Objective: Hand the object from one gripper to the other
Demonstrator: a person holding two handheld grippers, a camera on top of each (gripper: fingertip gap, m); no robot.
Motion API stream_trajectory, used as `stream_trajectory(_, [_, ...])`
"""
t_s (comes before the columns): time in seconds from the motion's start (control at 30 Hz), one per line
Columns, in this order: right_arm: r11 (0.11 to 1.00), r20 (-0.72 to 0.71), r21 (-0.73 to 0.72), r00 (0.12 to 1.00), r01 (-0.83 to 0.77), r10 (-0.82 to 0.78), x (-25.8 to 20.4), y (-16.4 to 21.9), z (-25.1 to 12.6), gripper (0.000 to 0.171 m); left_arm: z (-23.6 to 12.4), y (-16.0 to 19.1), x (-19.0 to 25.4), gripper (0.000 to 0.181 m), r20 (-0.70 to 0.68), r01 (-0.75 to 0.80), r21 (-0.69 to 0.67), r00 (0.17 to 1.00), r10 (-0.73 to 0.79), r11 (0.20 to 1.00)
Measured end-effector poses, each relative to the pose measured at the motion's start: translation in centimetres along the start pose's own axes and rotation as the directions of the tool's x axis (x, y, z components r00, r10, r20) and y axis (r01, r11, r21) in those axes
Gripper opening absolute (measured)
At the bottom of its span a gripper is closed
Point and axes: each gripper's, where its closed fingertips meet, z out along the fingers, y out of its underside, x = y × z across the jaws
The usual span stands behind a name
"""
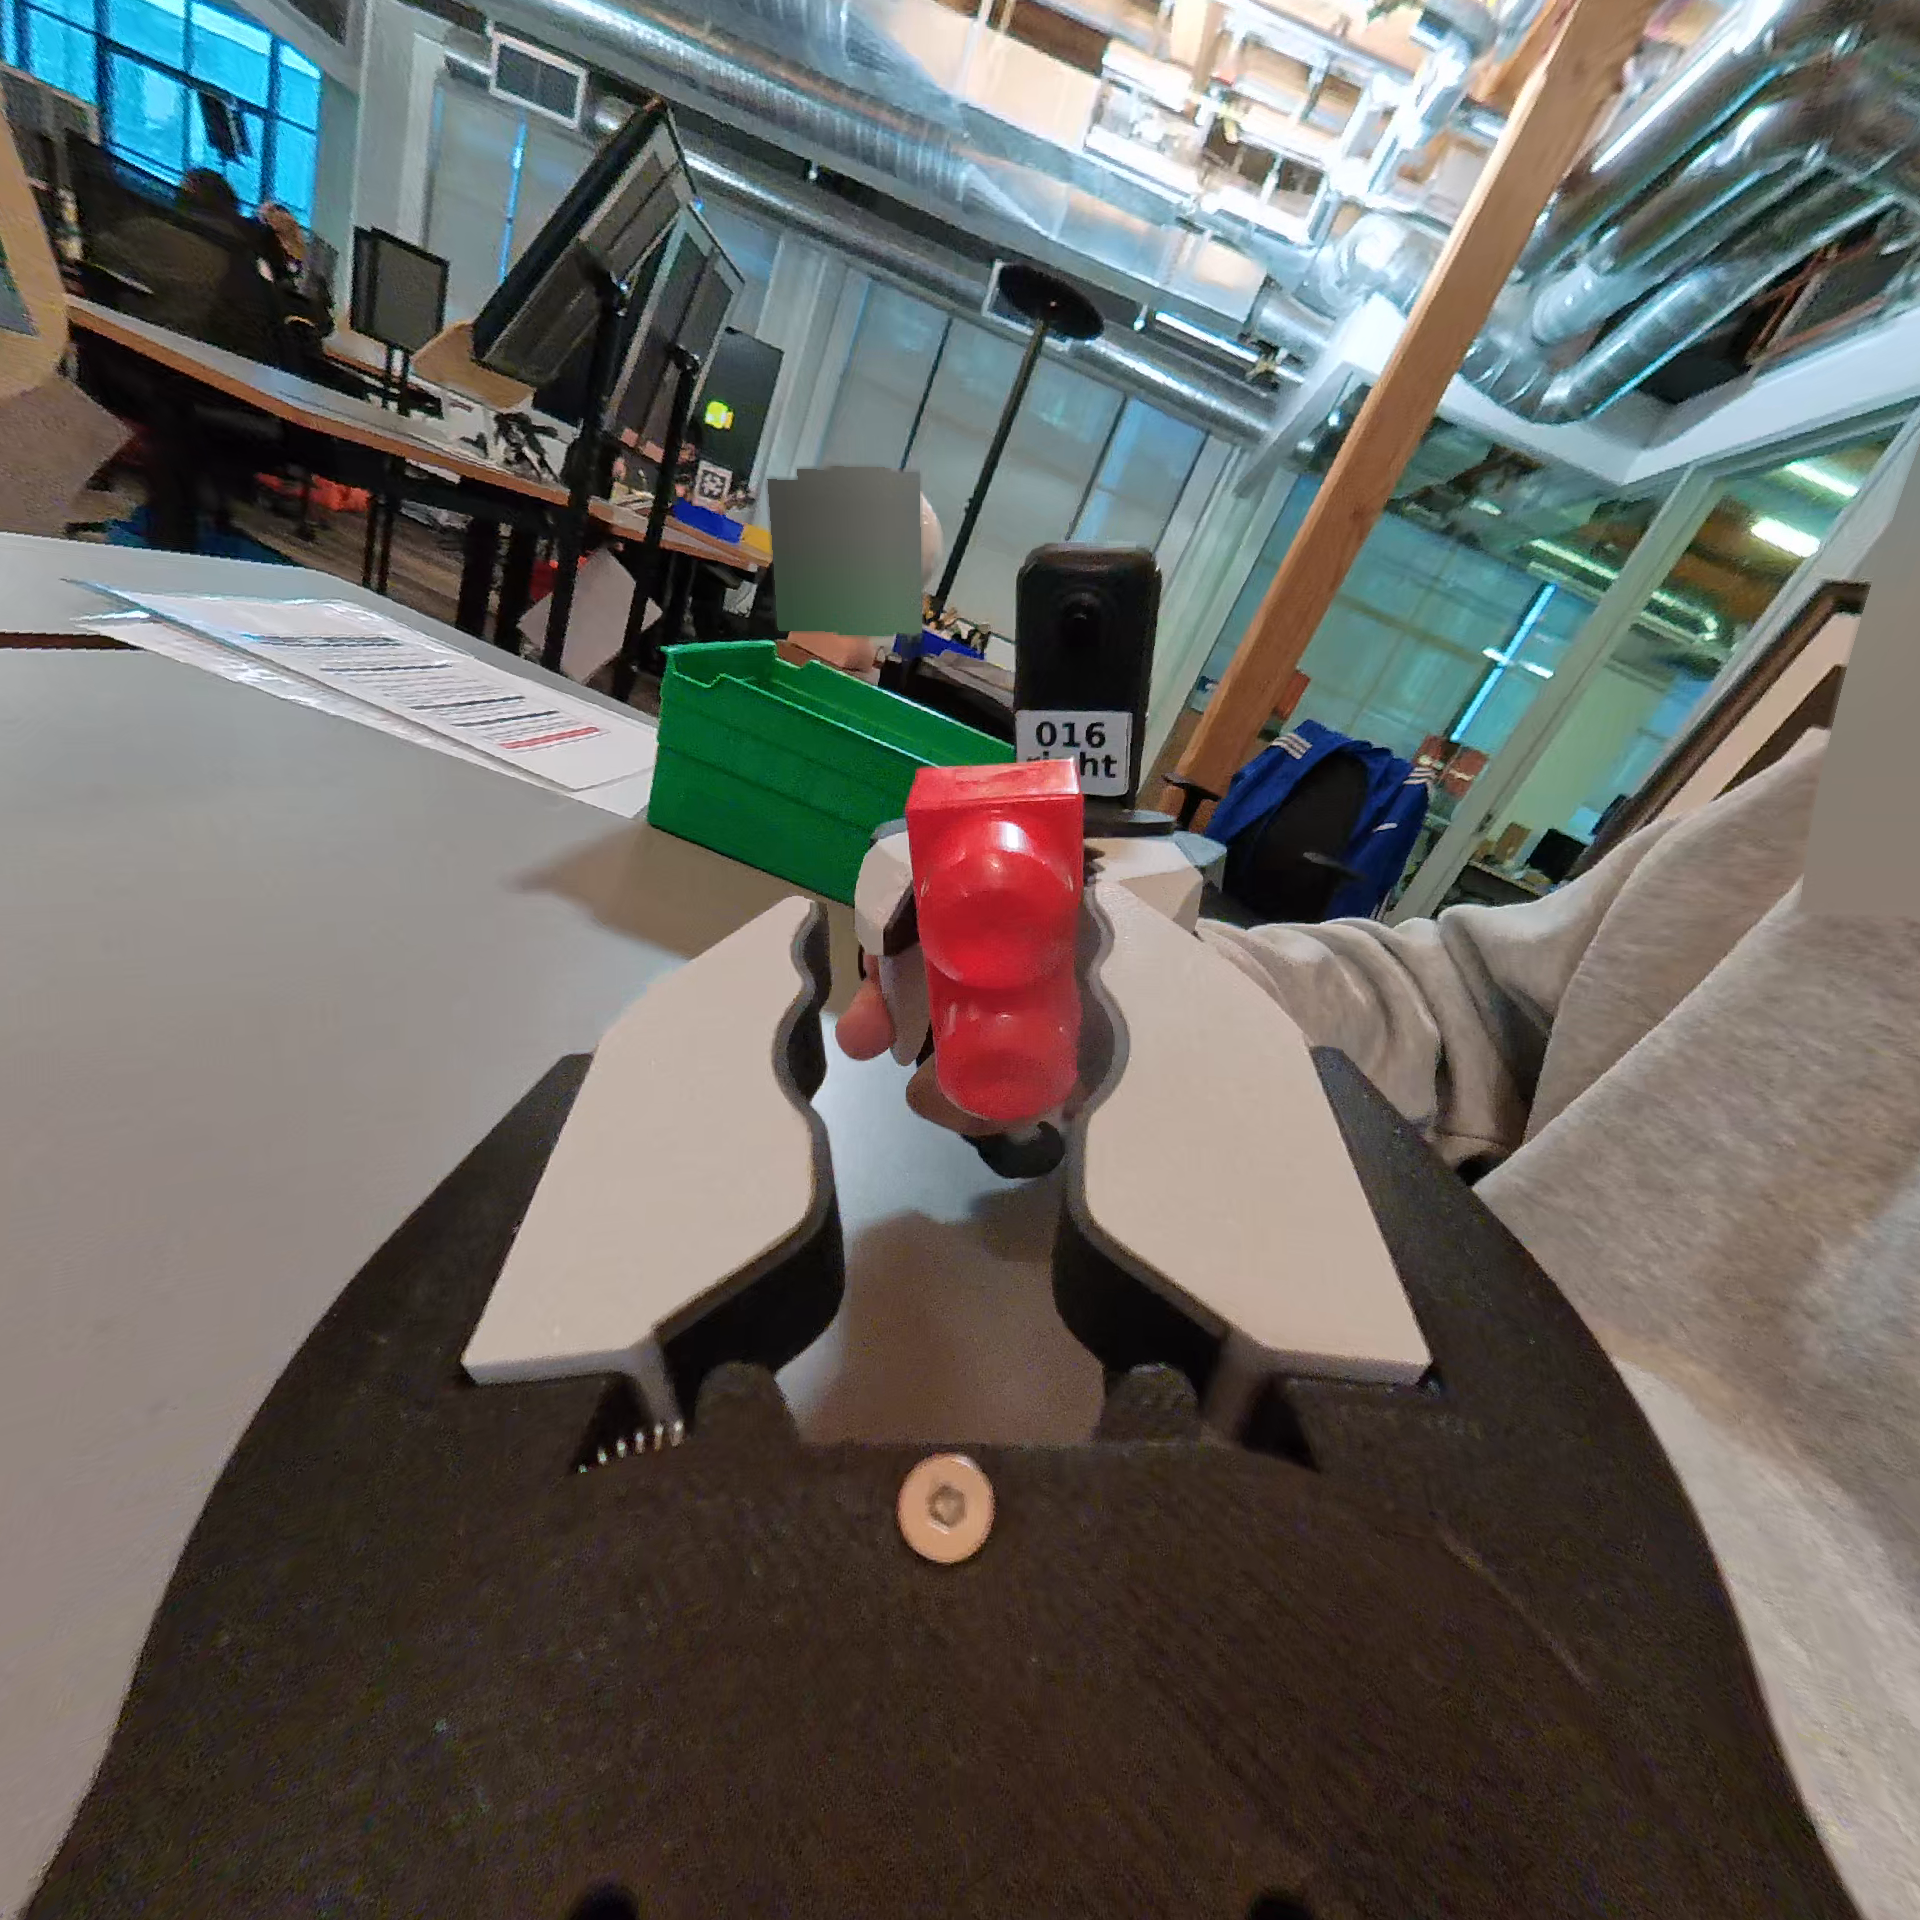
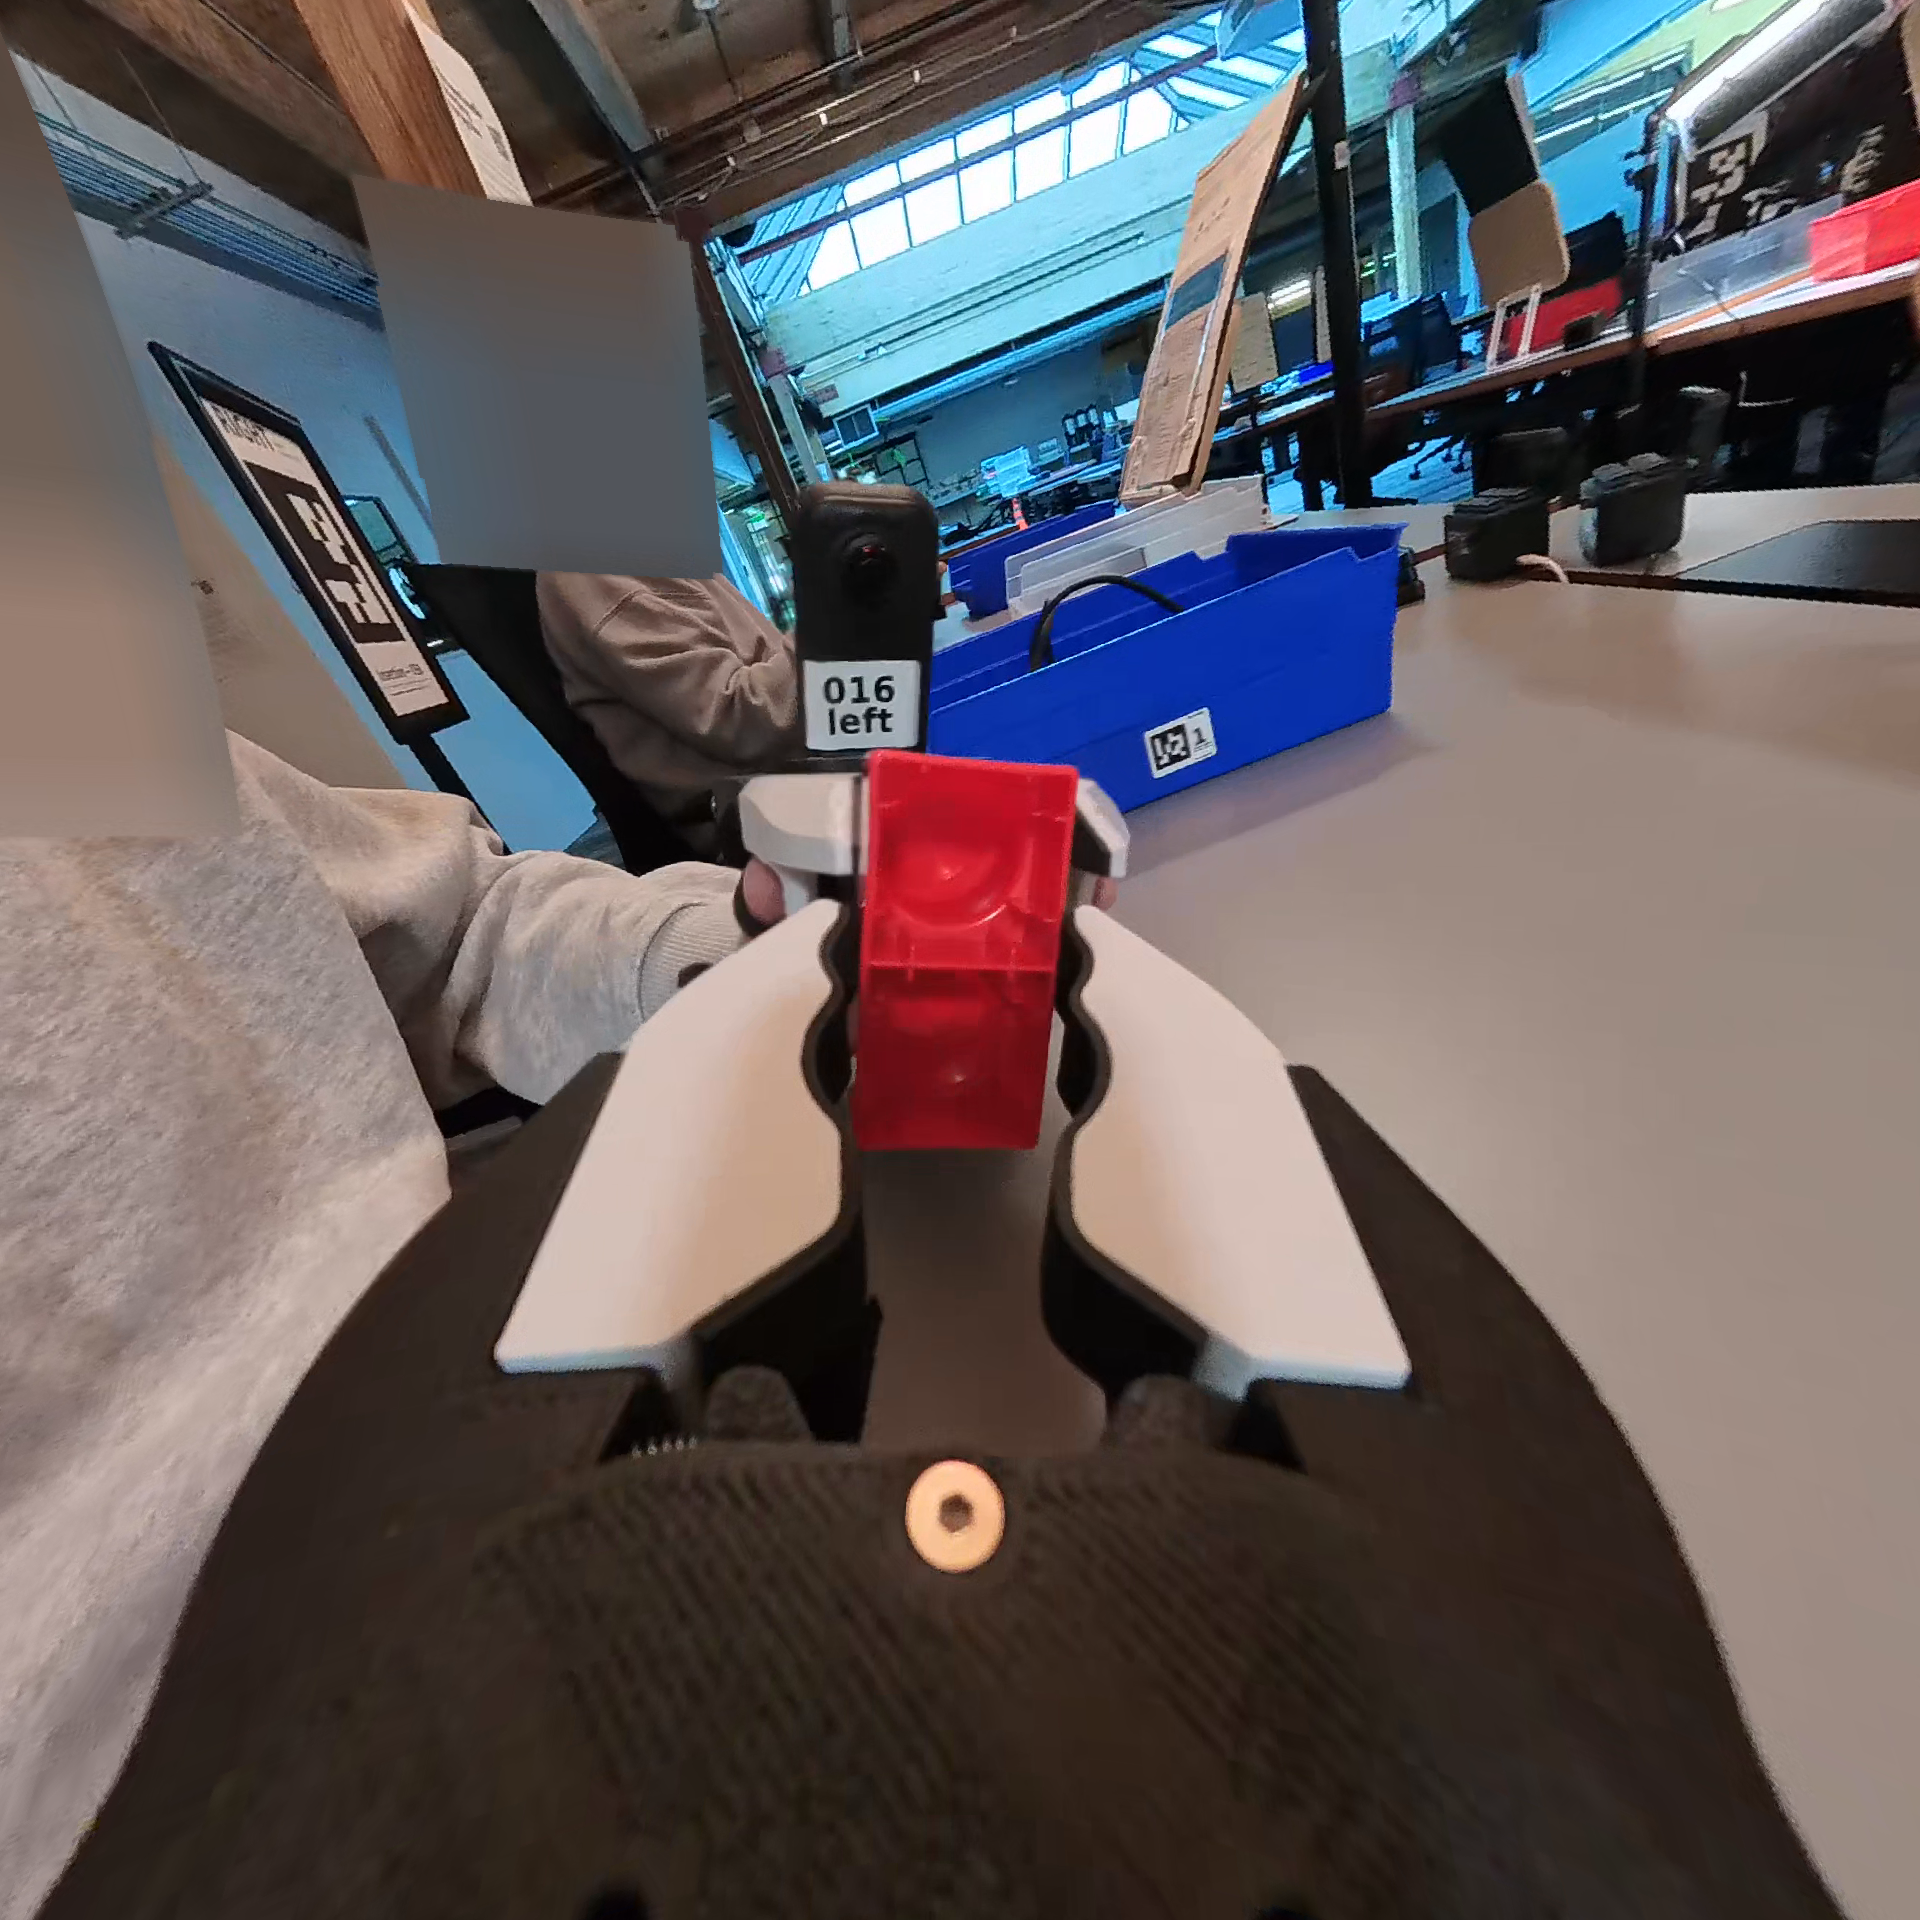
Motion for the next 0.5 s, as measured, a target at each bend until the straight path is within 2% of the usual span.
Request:
stream_trajectory(0.17, [0.999,0.006,0.026,0.999,-0.034,0.034,-0.01,-0.08,0.11,0.037,-0.1,-0.12,0.2,0.041,-0.025,0.017,0.008,1.0,-0.016,1.0])
stream_trajectory(0.27, [0.999,-0.005,0.021,0.999,-0.033,0.033,0.19,0.06,0.11,0.037,-0.22,-0.3,0.53,0.029,-0.046,0.013,0.015,0.999,-0.012,1.0])
stream_trajectory(0.5, [1.0,-0.012,0.007,1.0,-0.015,0.015,0.38,0.39,0.09,0.038,-0.18,-0.27,0.46,0.028,-0.039,0.015,0.002,0.999,-0.015,1.0])
